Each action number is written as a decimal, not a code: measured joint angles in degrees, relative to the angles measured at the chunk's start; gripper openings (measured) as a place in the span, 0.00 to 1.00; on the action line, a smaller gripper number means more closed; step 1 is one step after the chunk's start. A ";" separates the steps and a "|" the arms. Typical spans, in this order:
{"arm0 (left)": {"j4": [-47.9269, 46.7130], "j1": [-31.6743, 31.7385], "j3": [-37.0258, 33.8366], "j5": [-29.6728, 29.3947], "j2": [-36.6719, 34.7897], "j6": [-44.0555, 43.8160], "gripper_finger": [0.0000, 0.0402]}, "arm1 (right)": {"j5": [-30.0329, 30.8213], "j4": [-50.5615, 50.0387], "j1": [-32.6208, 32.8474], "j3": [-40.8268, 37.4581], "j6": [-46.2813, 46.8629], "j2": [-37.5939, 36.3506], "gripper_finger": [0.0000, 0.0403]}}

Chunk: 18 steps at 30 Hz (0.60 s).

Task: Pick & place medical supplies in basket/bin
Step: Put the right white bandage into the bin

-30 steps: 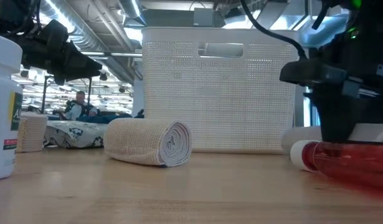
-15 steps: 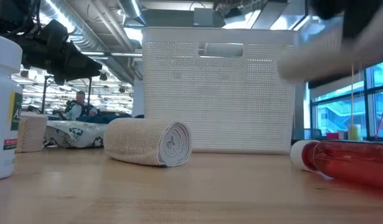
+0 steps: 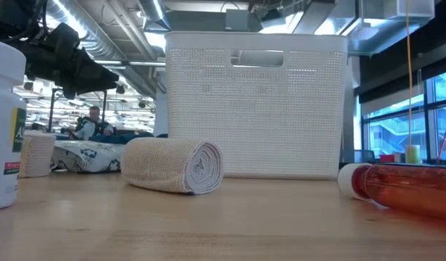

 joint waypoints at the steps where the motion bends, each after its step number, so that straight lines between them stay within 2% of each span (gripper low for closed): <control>1: 0.00 0.00 0.01 -0.02 0.01 0.00 0.40 | -0.65 -0.07 -2.89 0.98 -3.54 0.15 0.27; 6: 0.00 0.00 0.01 -0.09 0.01 0.02 0.40 | -9.67 -7.27 -17.68 9.34 -15.64 5.23 0.27; 11: 0.00 0.00 0.01 -0.18 0.01 0.02 0.40 | -20.37 -19.04 -30.50 19.90 -24.39 16.56 0.27; 15: 0.00 0.00 0.01 -0.20 0.00 0.02 0.40 | -25.43 -28.17 -37.74 27.52 -32.57 27.69 0.27; 18: 0.00 0.00 0.00 -0.20 0.01 0.08 0.40 | -26.13 -33.39 -40.88 32.02 -39.25 35.47 0.28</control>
